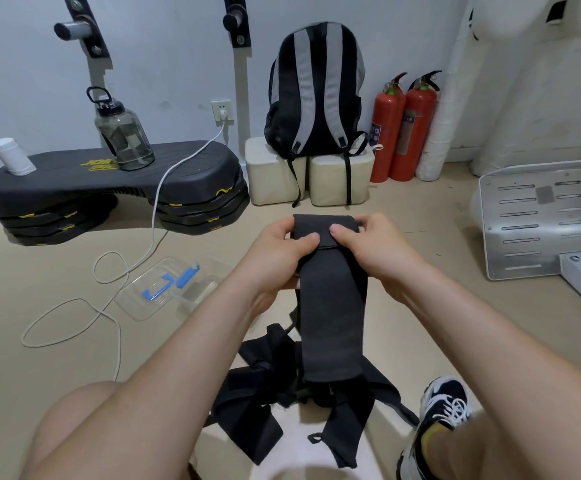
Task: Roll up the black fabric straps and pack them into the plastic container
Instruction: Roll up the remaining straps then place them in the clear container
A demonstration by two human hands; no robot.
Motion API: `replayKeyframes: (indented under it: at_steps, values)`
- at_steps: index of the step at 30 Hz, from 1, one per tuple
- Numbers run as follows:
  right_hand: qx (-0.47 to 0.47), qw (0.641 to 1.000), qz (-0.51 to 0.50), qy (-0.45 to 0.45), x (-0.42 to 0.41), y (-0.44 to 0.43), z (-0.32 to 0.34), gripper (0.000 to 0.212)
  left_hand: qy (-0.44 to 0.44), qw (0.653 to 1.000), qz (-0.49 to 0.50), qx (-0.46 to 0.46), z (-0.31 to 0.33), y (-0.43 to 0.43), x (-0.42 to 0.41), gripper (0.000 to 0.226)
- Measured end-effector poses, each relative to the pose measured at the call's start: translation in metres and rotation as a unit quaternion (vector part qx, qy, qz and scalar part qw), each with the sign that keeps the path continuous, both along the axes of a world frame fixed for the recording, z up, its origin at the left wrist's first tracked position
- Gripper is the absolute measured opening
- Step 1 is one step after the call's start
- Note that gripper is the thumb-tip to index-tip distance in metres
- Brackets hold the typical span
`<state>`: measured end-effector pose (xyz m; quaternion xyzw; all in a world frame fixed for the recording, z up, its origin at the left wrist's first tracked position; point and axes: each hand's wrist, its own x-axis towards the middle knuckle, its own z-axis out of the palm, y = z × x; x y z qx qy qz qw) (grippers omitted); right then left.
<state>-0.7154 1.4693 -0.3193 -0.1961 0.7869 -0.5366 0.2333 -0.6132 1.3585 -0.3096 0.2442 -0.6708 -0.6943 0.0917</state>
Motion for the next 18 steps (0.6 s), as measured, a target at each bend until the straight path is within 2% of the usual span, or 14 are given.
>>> replayKeyframes:
  at_steps: [2, 3, 6, 11, 18]
  values:
    - [-0.012, 0.999, -0.007, 0.032, 0.003, 0.001, 0.004, 0.050, 0.015, 0.999, 0.032, 0.007, -0.001, 0.000, -0.001, 0.019]
    - [-0.030, 0.999, 0.006, 0.036, 0.005, 0.001, 0.007, 0.047, 0.021, 0.999, 0.045, 0.009, -0.001, -0.002, -0.001, 0.020]
    - [-0.075, 0.994, 0.073, -0.023, 0.011, 0.004, 0.014, 0.023, 0.025, 0.998, 0.061, -0.008, -0.003, -0.006, -0.003, 0.020]
    - [-0.107, 0.979, 0.134, -0.114, 0.017, 0.006, 0.015, 0.031, -0.005, 0.998, 0.028, -0.059, -0.003, -0.005, -0.002, 0.027]
    - [-0.040, 0.989, 0.133, -0.056, 0.013, 0.007, 0.015, 0.020, -0.052, 0.996, -0.040, -0.056, 0.002, -0.009, 0.006, 0.031]
